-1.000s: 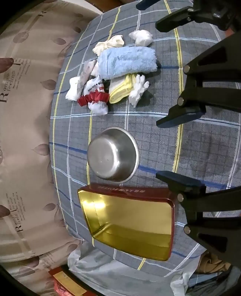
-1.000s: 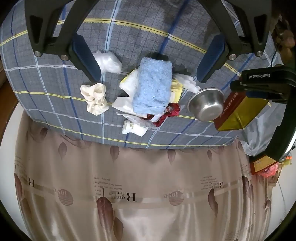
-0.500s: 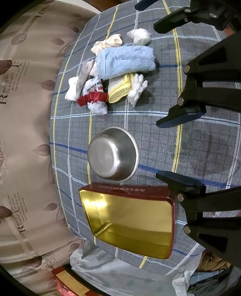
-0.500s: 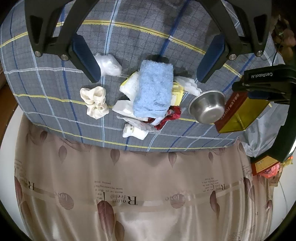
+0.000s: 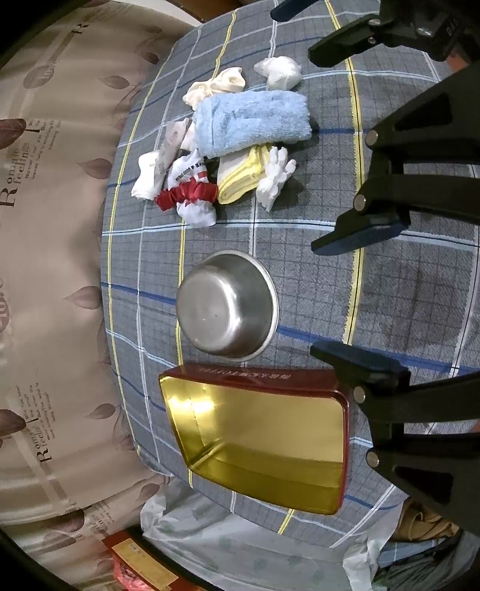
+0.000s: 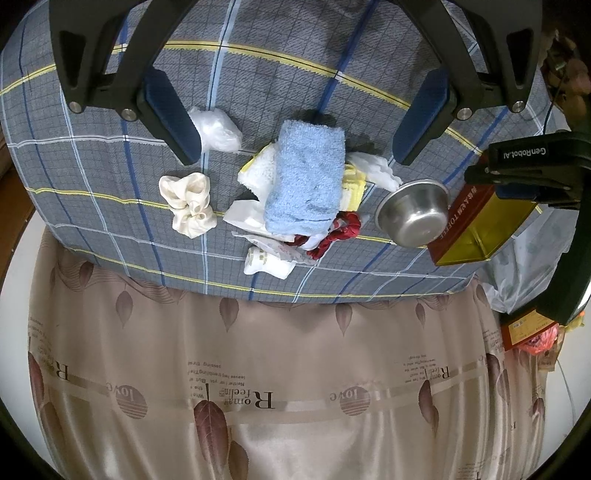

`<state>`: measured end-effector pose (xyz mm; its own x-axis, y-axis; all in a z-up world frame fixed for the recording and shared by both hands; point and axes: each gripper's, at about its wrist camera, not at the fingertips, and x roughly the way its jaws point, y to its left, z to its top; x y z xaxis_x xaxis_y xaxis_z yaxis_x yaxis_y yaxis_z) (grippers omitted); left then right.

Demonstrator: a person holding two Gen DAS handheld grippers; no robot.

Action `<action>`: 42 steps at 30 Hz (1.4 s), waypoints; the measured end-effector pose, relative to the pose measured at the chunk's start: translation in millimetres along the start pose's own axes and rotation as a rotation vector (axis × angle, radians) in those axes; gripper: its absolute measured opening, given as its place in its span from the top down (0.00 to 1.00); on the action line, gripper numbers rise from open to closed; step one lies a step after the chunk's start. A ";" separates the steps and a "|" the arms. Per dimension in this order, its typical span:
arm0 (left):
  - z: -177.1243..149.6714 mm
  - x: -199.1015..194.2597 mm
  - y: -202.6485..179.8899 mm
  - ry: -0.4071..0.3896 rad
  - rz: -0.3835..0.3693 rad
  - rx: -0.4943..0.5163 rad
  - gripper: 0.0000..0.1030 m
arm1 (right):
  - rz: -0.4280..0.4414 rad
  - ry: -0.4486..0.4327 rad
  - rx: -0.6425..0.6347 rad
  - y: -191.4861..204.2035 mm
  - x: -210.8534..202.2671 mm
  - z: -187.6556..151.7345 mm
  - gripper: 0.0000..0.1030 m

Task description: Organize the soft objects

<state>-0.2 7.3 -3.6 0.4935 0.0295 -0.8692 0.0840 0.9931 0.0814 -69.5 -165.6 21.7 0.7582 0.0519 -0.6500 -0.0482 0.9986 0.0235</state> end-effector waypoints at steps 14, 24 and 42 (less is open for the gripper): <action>-0.7 1.0 -1.2 0.003 0.005 0.007 0.52 | 0.002 0.002 0.000 1.3 -0.1 -0.8 0.00; -0.5 1.4 -1.8 0.005 0.006 0.009 0.52 | 0.004 0.001 0.000 1.1 0.2 -0.6 0.00; -3.5 3.4 -3.8 0.010 0.007 0.011 0.52 | 0.012 0.010 0.001 2.4 0.9 -2.4 0.00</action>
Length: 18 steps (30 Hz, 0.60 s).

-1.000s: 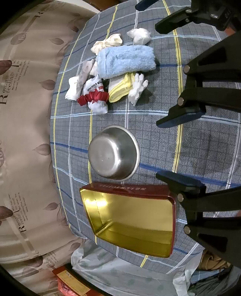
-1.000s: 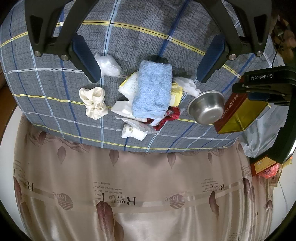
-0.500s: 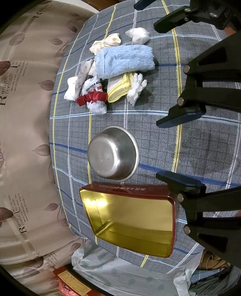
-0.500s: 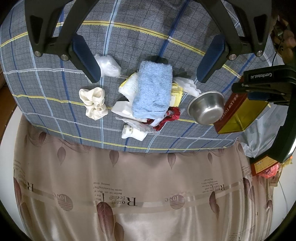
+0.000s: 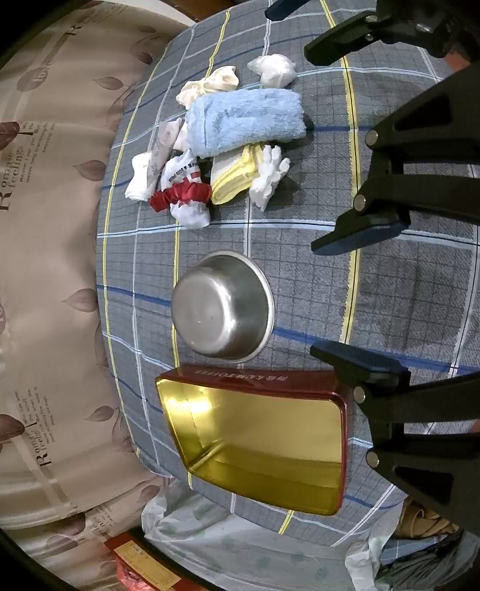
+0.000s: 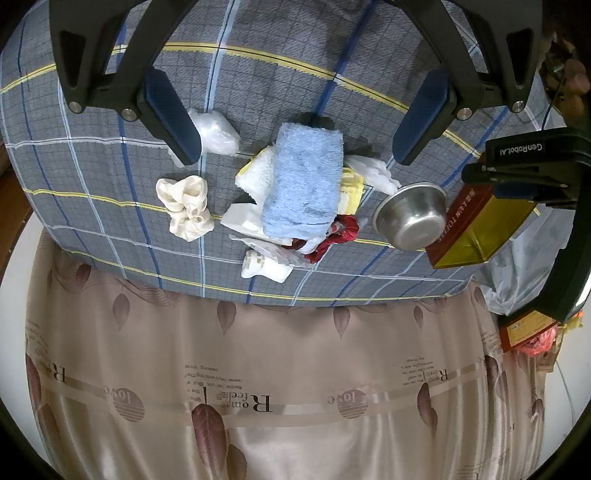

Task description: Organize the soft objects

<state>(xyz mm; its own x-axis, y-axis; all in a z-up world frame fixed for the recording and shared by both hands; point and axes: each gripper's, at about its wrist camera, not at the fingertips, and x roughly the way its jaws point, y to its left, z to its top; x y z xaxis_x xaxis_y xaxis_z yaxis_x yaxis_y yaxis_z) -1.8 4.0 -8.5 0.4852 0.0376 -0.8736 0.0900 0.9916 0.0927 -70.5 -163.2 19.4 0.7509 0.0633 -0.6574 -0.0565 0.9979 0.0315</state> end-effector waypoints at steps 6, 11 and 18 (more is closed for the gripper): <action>0.1 3.4 0.8 0.005 -0.001 0.003 0.52 | -0.004 0.008 0.017 -4.8 1.5 -0.1 0.00; -0.4 7.4 1.0 0.012 -0.005 0.010 0.52 | -0.034 0.013 0.023 -14.8 2.8 1.4 0.00; 1.1 14.8 -2.4 0.012 -0.025 0.038 0.52 | -0.110 0.040 0.040 -34.0 12.4 -0.9 0.04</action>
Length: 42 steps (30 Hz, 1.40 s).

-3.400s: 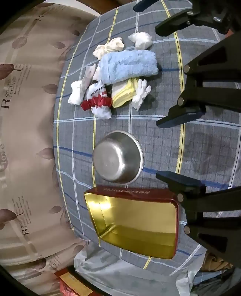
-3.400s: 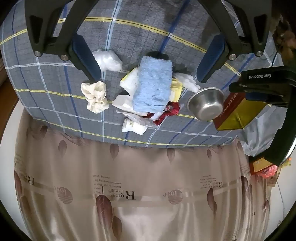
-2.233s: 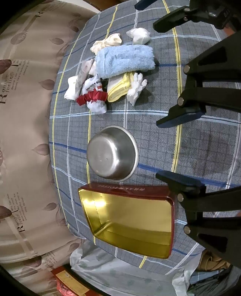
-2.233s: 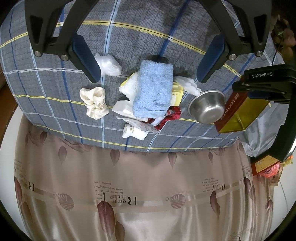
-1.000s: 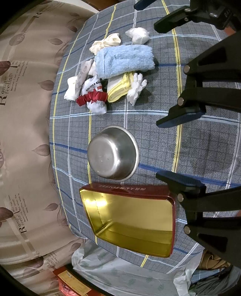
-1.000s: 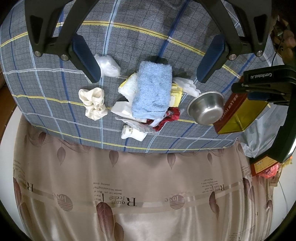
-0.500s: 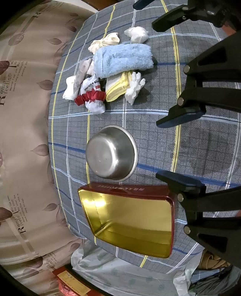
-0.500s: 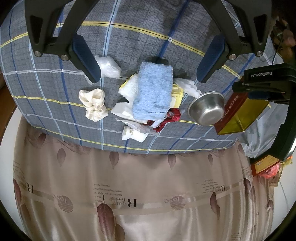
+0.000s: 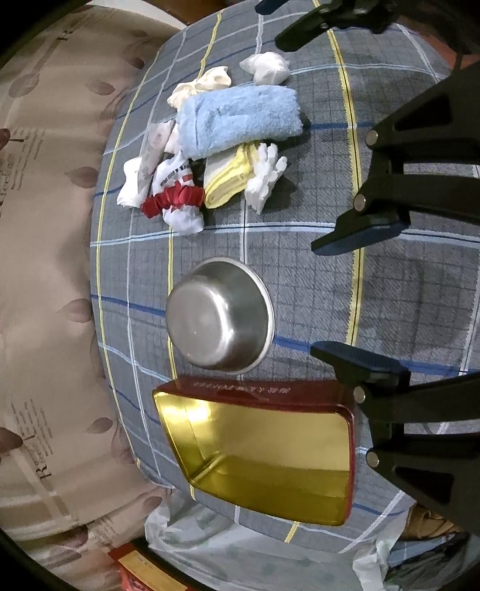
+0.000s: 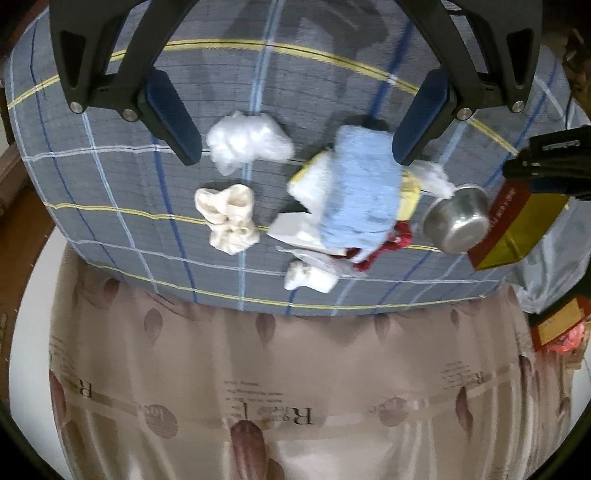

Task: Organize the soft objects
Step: 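Grasp the white plastic-wrapped bundle with the right gripper while the left gripper approaches the blue towel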

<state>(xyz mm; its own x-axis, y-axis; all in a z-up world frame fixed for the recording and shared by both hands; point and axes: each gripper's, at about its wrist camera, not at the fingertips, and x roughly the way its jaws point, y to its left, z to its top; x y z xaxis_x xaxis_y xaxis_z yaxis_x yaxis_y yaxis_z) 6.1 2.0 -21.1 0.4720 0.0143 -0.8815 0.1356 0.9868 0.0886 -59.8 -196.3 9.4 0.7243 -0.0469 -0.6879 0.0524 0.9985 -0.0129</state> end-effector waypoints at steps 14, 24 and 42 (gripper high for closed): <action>11.9 14.2 -1.4 -0.004 -0.003 0.035 0.52 | -0.056 0.169 0.037 -33.7 49.9 -7.3 0.29; 20.1 19.6 -12.2 -0.001 -0.013 0.062 0.52 | -0.069 0.240 0.027 -42.3 83.0 -1.2 0.38; 36.6 3.5 -66.4 -0.003 -0.096 0.156 0.52 | -0.030 0.210 0.053 -53.1 88.9 -2.8 0.51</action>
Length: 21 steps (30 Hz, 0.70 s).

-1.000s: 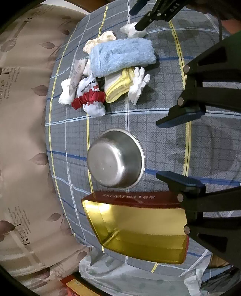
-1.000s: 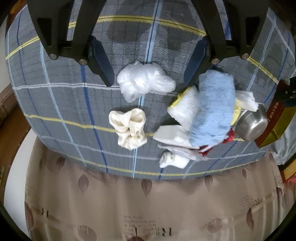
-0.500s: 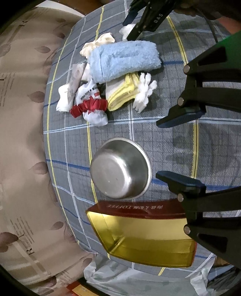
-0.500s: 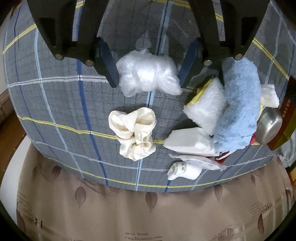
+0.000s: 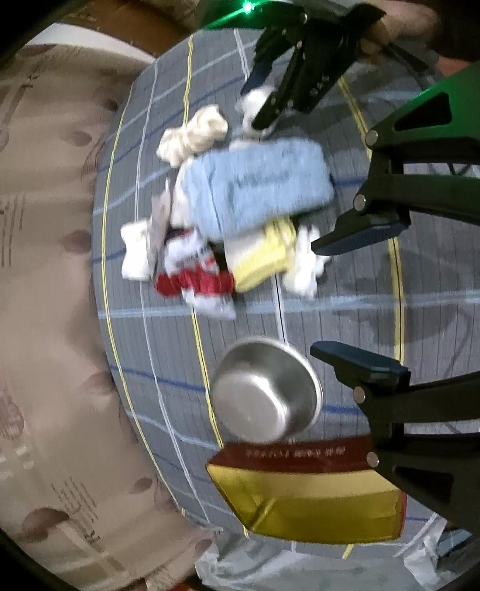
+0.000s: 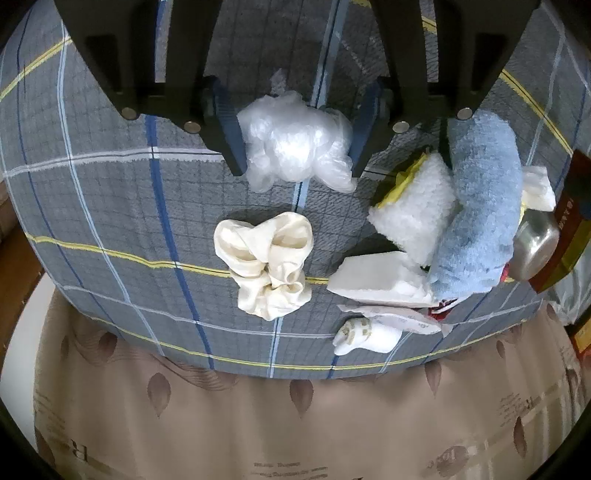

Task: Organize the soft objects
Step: 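Grasp the white plastic-wrapped bundle with the right gripper while the left gripper approaches the blue towel, then grasp the blue towel with the left gripper and lift it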

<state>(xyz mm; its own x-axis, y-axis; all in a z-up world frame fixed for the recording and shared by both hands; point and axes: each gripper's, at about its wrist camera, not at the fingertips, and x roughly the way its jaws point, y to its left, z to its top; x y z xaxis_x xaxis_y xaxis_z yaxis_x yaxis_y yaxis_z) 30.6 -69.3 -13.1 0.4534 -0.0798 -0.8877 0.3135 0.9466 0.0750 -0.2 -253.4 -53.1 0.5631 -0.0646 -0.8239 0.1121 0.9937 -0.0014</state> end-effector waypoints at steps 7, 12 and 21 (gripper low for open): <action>13.9 -0.2 -22.5 0.034 -0.117 -0.003 0.52 | -0.036 -0.014 -0.005 -2.8 -12.9 2.7 0.53; 24.8 1.6 -44.6 0.048 -0.184 0.023 0.52 | -0.030 -0.022 0.029 -9.5 -26.9 4.2 0.53; 41.5 20.7 -69.2 0.090 -0.203 -0.001 0.47 | 0.001 0.037 0.123 -24.2 -21.8 -10.9 0.53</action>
<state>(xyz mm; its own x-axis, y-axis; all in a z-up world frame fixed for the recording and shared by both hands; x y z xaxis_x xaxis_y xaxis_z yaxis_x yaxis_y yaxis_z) 52.9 -149.4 -17.9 0.3046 -0.2408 -0.9215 0.3898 0.9143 -0.1100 -24.1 -275.1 -41.3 0.5328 -0.0579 -0.8443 0.2125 0.9748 0.0673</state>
